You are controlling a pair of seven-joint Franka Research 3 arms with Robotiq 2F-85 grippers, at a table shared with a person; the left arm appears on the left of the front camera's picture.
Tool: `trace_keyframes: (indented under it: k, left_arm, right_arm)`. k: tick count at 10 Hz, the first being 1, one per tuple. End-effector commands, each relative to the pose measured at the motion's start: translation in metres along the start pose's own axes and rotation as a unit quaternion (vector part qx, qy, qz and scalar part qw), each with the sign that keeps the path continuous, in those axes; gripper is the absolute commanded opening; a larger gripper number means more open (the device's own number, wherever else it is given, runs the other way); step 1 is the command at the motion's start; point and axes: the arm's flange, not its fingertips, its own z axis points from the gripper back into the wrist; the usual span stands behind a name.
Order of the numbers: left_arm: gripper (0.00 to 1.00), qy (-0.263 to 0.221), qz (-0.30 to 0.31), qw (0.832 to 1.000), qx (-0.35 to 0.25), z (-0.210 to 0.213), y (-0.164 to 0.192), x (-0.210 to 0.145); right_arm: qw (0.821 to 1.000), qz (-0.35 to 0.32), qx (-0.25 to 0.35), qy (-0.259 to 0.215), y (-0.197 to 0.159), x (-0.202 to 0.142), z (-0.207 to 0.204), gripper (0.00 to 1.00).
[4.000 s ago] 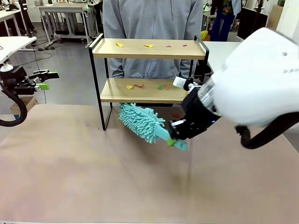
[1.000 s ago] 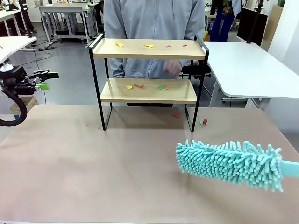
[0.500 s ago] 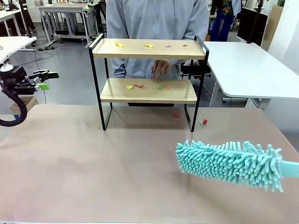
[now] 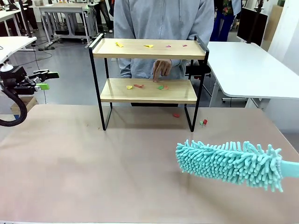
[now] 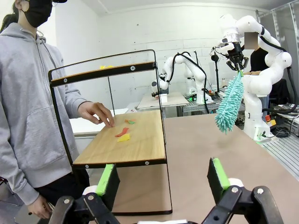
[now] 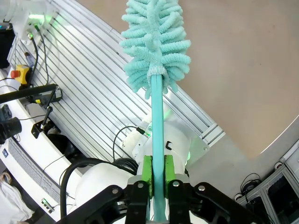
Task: Clean the shelf.
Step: Clean the specific section of the Shelf indicated by the human with the Duster.
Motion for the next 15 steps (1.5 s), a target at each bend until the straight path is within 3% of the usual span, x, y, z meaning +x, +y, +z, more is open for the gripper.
trace_keyframes:
  k: [1,8,10,11,15]
  left_arm:
    - [1.0,-0.001,-0.007,1.0,-0.001,-0.001,-0.001,0.002]
    - [1.0,-0.001,-0.007,1.0,-0.001,-0.001,-0.001,0.002]
    - [1.0,-0.001,-0.007,1.0,-0.001,-0.001,-0.001,0.002]
    - [1.0,-0.001,-0.007,1.0,-0.001,-0.001,-0.001,0.002]
    - [1.0,-0.001,-0.007,1.0,-0.001,-0.001,-0.001,0.002]
  right_arm:
    - [1.0,-0.003,-0.003,-0.006,0.0,0.001,0.001,0.13]
    - [1.0,0.0,0.0,0.0,0.0,0.0,0.0,0.13]
    - [0.996,-0.006,0.034,-0.08,0.018,0.033,0.022,0.13]
    - [0.997,-0.013,0.035,-0.065,0.027,0.054,0.027,0.13]
    - [0.993,-0.032,0.063,-0.092,0.077,0.149,0.027,0.13]
